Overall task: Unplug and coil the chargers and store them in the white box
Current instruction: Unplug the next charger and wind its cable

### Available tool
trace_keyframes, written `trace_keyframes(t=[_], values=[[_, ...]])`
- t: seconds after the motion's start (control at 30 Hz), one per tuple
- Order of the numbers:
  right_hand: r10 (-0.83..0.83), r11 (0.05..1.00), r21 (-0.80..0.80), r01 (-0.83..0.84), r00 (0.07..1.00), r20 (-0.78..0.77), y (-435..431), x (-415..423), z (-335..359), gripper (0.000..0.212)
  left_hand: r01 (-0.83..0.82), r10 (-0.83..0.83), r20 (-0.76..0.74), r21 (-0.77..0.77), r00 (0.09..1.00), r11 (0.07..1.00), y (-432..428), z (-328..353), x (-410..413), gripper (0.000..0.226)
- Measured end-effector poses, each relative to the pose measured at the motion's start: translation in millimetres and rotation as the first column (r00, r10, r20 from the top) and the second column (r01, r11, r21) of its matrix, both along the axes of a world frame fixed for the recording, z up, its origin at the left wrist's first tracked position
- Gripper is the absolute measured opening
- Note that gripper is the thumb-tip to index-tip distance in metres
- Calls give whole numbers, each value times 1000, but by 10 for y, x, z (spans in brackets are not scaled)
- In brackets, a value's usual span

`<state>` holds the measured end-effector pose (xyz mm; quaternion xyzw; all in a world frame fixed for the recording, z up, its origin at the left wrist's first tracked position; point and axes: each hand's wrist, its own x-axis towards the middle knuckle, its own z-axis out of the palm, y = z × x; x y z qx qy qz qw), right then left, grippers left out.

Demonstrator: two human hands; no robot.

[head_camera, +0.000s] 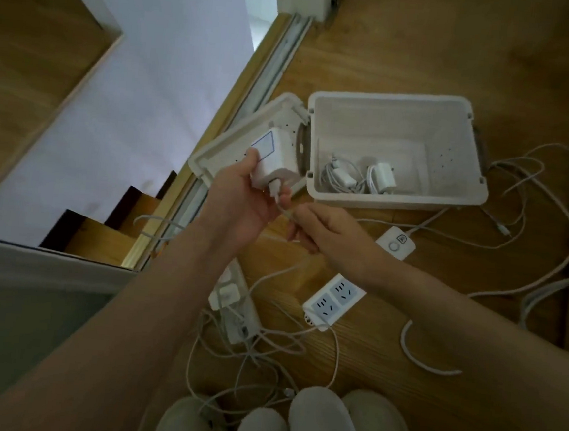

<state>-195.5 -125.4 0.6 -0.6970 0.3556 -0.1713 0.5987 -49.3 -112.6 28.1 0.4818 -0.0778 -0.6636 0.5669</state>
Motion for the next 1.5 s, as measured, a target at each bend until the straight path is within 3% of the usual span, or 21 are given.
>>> trace_keyframes(t=[0.1, 0.17, 0.33, 0.6, 0.63, 0.73, 0.83, 1.17, 1.3, 1.43, 1.5], values=[[176, 937, -276, -212, 973, -149, -14, 5, 222, 35, 24, -24, 7, -48, 1000, 999, 32, 301, 83, 37], [193, 882, -378, -283, 946, -259, -38, -35, 378, 34, 65, -64, 21, -85, 998, 994, 67, 522, 143, 38], [172, 796, -469, -382, 886, -430, -169, -171, 877, 34, 238, -216, 202, -91, 955, 967, 258, 1043, 240, 40], [143, 638, -480, -602, 705, -695, -301, -204, 1660, 39, 428, -360, 538, -3, 762, 904, 730, 1505, 134, 67], [128, 610, -494, -619, 693, -710, -286, -197, 1763, 36, 448, -368, 578, 5, 728, 894, 786, 1558, 98, 66], [76, 526, -584, -619, 718, -692, -181, -135, 2047, 39, 428, -348, 685, 59, 640, 902, 924, 1680, -20, 32], [0, 453, -646, -615, 724, -689, -27, -71, 2310, 42, 380, -287, 771, 63, 568, 923, 1027, 1719, -85, 19], [-150, 576, -674, -463, 750, -644, 488, -42, 2437, 39, 196, -70, 910, -13, 409, 980, 1390, 1652, -306, 16], [-214, 650, -655, -386, 733, -645, 619, -112, 2303, 41, 170, -9, 902, -72, 433, 983, 1525, 1671, -319, 15], [-210, 686, -667, -291, 798, -564, 757, -119, 2277, 42, 276, -115, 976, 62, 183, 959, 1528, 1607, -318, 23], [-210, 704, -671, -234, 833, -512, 847, -87, 2270, 42, 222, -136, 972, 92, 193, 971, 1520, 1545, -324, 26]])
